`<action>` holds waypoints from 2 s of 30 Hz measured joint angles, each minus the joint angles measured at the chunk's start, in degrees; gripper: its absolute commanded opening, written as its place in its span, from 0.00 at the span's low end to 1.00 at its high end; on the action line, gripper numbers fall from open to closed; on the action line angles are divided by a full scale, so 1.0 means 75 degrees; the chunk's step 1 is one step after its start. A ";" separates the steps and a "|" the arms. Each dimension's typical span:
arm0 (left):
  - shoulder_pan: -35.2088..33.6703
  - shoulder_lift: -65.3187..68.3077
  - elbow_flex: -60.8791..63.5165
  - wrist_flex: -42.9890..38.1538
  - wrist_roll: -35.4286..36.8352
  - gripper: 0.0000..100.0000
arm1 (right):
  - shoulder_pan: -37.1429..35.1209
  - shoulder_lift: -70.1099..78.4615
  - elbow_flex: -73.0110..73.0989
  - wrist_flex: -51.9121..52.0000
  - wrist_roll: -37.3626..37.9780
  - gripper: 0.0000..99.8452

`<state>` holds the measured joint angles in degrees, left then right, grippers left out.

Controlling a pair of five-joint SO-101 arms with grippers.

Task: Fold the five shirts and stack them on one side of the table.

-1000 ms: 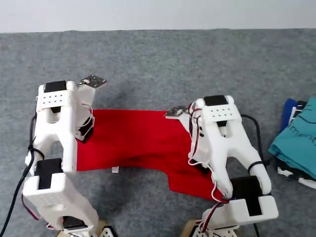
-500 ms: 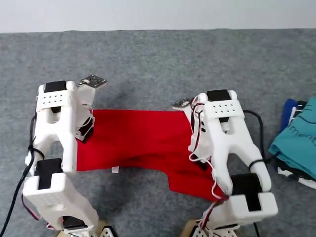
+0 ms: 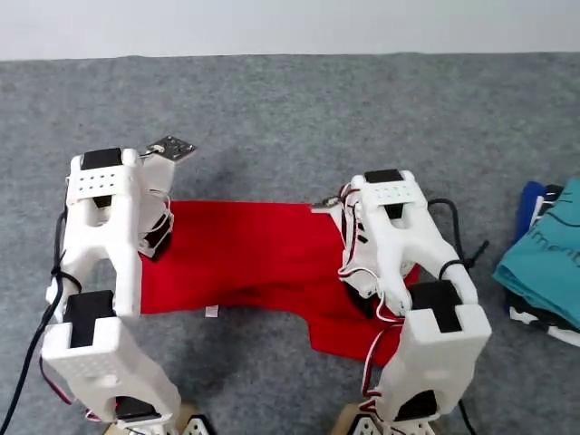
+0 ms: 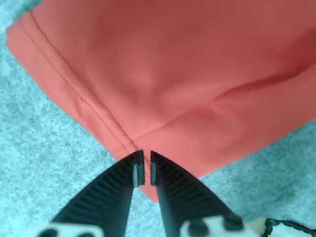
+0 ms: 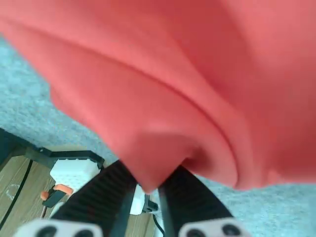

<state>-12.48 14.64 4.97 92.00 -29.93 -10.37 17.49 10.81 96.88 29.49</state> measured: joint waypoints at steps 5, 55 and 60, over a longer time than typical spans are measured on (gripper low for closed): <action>0.0000 0.0000 0.0000 0.0000 0.0000 0.03 | 0.0035 -0.0188 -0.0692 0.0481 0.0305 0.01; 0.0000 -0.0023 0.0000 -0.0152 -0.0223 0.03 | 0.0047 -0.3106 0.3024 -0.2157 0.0574 0.21; 0.0000 -0.0023 0.0000 -0.0152 -0.0223 0.03 | 0.0352 -0.3106 0.2356 -0.1852 0.0246 0.21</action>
<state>-12.48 14.46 4.97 90.86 -31.60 -7.74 -5.80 28.48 82.99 31.34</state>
